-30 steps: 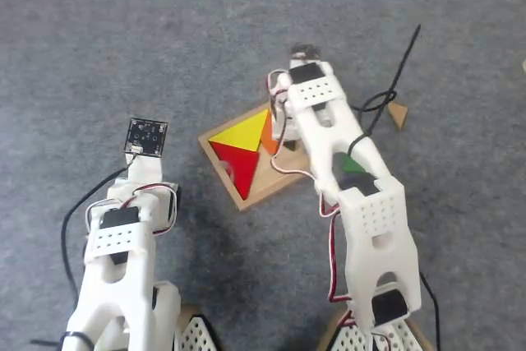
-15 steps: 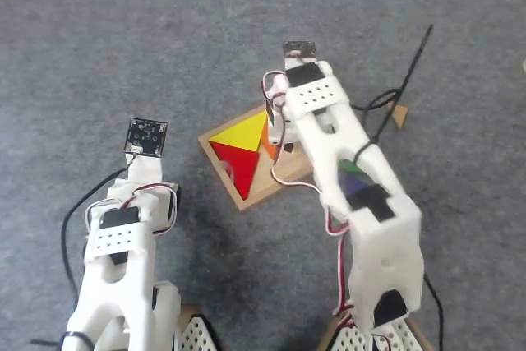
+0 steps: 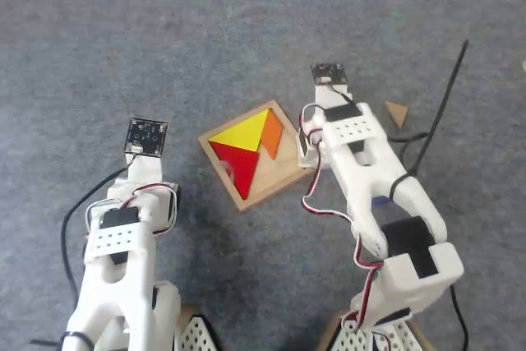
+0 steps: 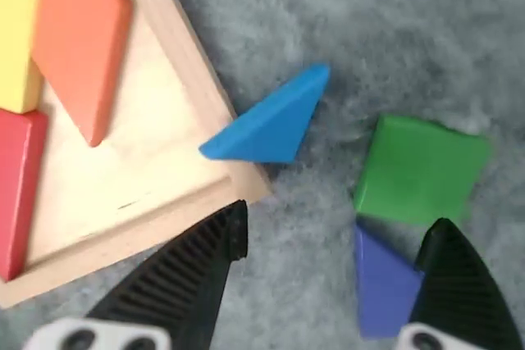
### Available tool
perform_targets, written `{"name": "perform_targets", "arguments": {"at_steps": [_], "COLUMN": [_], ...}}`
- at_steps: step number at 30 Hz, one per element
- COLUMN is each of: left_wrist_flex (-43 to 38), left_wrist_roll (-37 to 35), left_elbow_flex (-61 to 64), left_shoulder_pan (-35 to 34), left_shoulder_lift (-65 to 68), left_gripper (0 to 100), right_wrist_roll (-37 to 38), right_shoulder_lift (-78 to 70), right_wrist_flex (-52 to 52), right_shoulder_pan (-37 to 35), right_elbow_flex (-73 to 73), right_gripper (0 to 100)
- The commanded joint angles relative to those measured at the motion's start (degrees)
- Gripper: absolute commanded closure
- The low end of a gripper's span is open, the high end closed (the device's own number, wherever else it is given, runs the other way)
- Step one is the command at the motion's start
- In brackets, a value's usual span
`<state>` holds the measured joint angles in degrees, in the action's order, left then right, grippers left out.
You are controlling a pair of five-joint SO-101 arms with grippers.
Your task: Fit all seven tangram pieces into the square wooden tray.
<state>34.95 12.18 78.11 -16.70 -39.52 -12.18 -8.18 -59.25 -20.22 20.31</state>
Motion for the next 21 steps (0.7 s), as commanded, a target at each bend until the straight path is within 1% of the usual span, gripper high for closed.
{"name": "perform_targets", "arguments": {"at_steps": [1, 6, 11, 15, 19, 21], "left_wrist_flex": [-1.2, -1.2, -1.2, -1.2, -1.2, -1.2], "left_wrist_roll": [0.4, 0.4, 0.4, 0.5, 0.5, 0.5], "left_elbow_flex": [-0.2, -0.1, -0.1, -0.1, -0.1, -0.1], "left_shoulder_pan": [0.1, 0.2, 0.2, 0.2, 0.2, 0.2], "left_shoulder_lift": [-1.4, -1.3, -1.3, -1.3, -1.3, -1.3], "left_gripper": [83, 83, 83, 83, 83, 83], "right_wrist_roll": [2.3, 2.7, 2.7, 2.7, 3.0, 5.5], "right_shoulder_lift": [0.3, -6.6, -8.2, -8.4, -10.5, -13.4], "right_wrist_flex": [3.3, 1.5, -0.4, -0.7, 3.4, 5.1], "right_shoulder_pan": [0.4, 1.6, 4.8, 5.7, 5.0, 4.6], "right_elbow_flex": [-0.3, -6.7, -15.3, -19.3, -21.0, -22.8], "right_gripper": [66.9, 66.9, 66.9, 66.9, 67.0, 67.0]}}
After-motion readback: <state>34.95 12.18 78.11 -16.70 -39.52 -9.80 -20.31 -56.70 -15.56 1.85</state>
